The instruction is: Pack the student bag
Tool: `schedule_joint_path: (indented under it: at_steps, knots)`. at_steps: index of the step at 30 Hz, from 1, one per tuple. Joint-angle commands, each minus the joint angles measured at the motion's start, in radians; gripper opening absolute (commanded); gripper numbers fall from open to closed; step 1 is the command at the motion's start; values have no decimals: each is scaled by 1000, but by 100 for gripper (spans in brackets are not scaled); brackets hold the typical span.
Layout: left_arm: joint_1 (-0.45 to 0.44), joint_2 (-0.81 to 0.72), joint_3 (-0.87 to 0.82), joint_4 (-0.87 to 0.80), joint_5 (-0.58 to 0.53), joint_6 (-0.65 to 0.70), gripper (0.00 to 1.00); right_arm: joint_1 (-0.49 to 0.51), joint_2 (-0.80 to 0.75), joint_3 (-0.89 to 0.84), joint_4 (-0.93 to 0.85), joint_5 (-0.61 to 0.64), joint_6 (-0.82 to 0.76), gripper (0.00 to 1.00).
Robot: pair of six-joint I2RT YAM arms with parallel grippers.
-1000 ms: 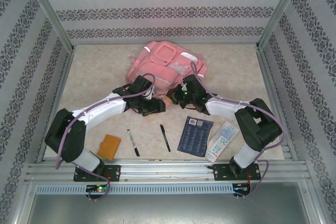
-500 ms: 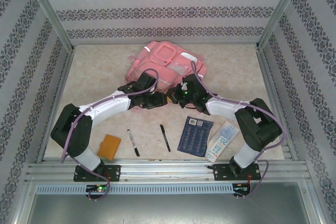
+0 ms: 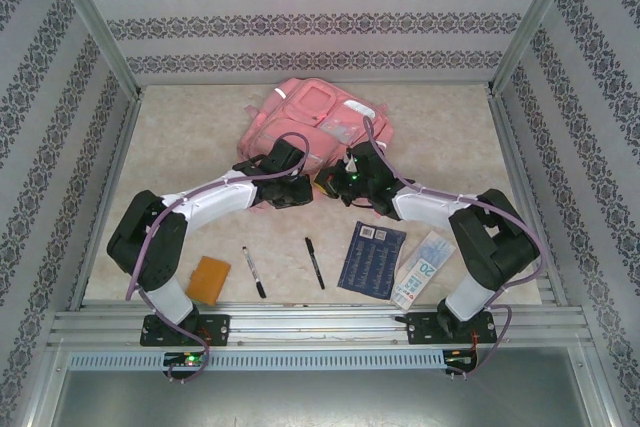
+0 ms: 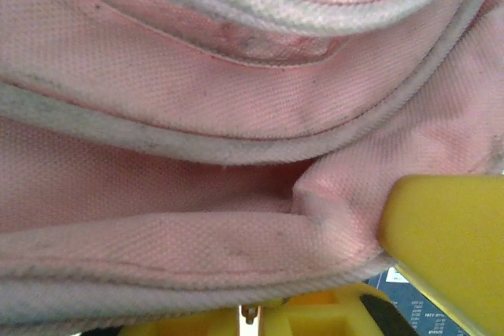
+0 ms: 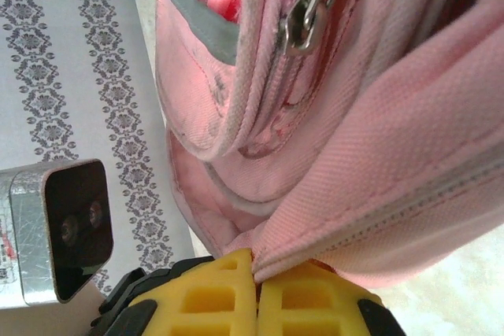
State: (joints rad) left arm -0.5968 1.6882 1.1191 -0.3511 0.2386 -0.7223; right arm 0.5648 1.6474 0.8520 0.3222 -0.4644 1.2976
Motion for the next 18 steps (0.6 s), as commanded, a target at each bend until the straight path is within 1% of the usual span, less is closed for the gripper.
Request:
schedule_joint_path:
  at_steps: [1,3,5,10,14,18]
  knots:
    - [-9,-38,6,-11,-31,56,6,-15,-55,-11,50,-28,-53,0]
    - [-8,-58,1,-26,-33,73,1,-31,-57,-19,39,-29,-72,0]
    - [-5,-80,-5,-44,-35,85,0,-48,-59,-24,22,-28,-96,0]
    - [18,-146,-46,-82,-49,113,0,-94,-71,-39,-33,-12,-169,0]
    - [60,-203,-96,-92,-45,136,0,-142,-72,-61,-40,-16,-190,0]
    - [104,-252,-132,-128,-55,210,0,-205,-70,-76,-43,-37,-197,0]
